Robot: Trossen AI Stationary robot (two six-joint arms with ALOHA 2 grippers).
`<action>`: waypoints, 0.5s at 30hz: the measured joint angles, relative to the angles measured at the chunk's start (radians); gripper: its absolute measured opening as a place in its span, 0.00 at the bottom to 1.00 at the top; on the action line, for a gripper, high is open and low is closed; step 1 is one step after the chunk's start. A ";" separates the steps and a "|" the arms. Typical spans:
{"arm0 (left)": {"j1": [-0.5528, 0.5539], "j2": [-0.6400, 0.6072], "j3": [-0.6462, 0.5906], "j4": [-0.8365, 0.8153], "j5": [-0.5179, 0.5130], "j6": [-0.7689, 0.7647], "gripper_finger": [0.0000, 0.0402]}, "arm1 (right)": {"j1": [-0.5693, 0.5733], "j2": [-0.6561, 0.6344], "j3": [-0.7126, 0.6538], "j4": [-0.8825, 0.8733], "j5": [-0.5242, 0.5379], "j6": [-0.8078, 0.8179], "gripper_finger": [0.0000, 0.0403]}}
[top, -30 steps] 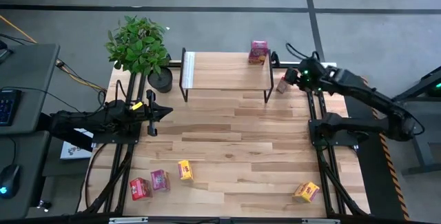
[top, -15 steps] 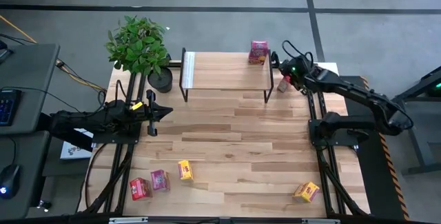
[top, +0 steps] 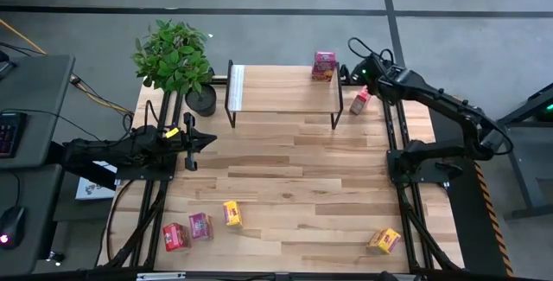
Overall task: Stack cereal on shelf
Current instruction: Put the top red cereal box on the shelf
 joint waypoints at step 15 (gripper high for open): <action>0.000 0.000 0.000 0.000 0.000 0.000 0.00 | -0.020 0.130 -0.026 0.025 -0.001 0.049 0.64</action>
